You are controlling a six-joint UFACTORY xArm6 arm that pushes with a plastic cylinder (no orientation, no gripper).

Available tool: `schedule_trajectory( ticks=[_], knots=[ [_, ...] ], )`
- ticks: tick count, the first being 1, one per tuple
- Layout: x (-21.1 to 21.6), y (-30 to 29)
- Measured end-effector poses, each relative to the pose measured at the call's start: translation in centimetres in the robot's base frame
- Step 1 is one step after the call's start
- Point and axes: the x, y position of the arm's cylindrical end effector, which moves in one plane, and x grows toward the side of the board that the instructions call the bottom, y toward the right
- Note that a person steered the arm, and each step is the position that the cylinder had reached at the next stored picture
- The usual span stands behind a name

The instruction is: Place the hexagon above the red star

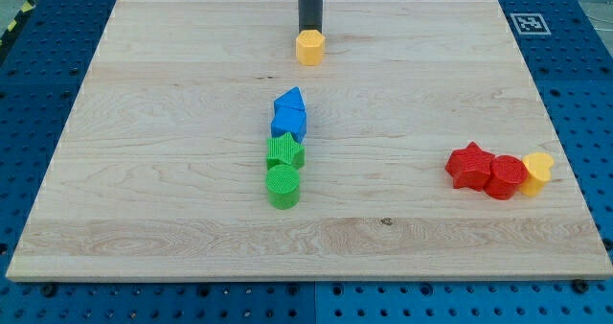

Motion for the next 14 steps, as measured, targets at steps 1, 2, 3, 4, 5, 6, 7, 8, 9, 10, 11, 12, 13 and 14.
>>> schedule_trajectory(
  ticks=[1, 2, 3, 4, 5, 6, 7, 8, 9, 10, 11, 12, 13, 14],
  knots=[
    [0.1, -2.7],
    [2.8, -1.7],
    [4.3, 2.8],
    [4.8, 4.3],
    [5.8, 2.8],
    [6.9, 3.9],
    [7.7, 6.7],
    [8.1, 7.1],
    [10.0, 9.2],
    [10.3, 9.6],
    [10.8, 11.9],
    [10.9, 13.2],
    [10.1, 13.2],
    [9.4, 15.6]
  ],
)
